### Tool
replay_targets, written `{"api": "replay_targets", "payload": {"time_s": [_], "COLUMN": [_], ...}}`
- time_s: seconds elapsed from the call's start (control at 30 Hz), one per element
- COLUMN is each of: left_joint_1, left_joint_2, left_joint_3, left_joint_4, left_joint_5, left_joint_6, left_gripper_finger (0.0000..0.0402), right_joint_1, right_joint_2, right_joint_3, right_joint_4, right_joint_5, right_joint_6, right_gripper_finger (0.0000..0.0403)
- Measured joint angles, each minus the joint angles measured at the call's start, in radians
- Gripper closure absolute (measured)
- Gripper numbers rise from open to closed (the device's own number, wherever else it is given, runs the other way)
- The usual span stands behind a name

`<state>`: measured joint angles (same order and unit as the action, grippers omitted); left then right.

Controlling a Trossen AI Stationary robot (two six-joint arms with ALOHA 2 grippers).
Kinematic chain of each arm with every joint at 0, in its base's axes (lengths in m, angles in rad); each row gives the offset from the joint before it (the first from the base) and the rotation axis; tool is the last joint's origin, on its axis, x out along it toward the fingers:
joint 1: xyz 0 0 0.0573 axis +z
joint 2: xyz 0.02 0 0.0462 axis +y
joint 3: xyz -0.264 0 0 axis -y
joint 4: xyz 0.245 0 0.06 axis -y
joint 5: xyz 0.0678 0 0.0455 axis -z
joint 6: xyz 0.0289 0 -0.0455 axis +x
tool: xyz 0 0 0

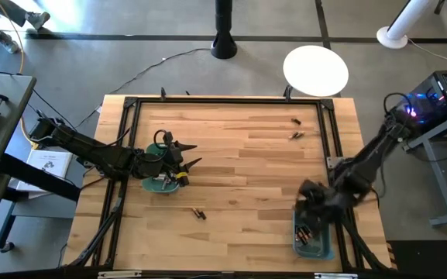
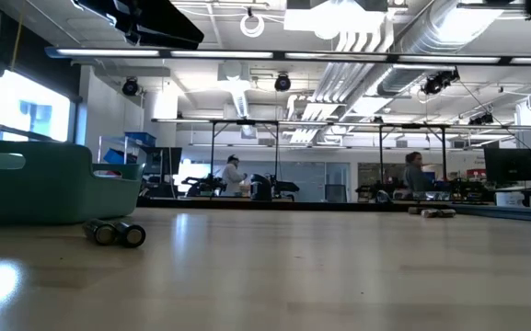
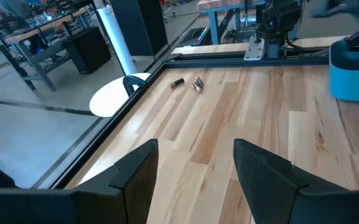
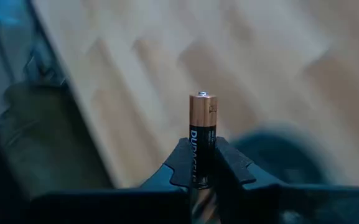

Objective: Sort batteries
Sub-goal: Put the black battery into the blue bin

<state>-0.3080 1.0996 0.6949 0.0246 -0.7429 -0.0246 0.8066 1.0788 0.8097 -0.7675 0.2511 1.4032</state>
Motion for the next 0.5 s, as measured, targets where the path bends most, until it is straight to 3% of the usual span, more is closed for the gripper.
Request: {"api": "replay_targets", "payload": {"time_s": [0.27, 0.5], "left_joint_1": [0.000, 0.000], "left_joint_2": [0.000, 0.000], "left_joint_3": [0.000, 0.000], "left_joint_4": [0.001, 0.001], "left_joint_5": [0.000, 0.000], "left_joint_6": [0.001, 0.002], "left_gripper_finger": [0.0202, 0.0202], "right_joint_1": [0.218, 0.233], "right_joint_2": [0.099, 0.216], "right_joint_3": [0.001, 0.001], "right_joint_4": [0.007, -0.030], "right_joint_5": [-0.067, -0.218], "right_joint_6": [0.431, 0.510], "right_gripper_finger": [0.0386, 0.0386]}}
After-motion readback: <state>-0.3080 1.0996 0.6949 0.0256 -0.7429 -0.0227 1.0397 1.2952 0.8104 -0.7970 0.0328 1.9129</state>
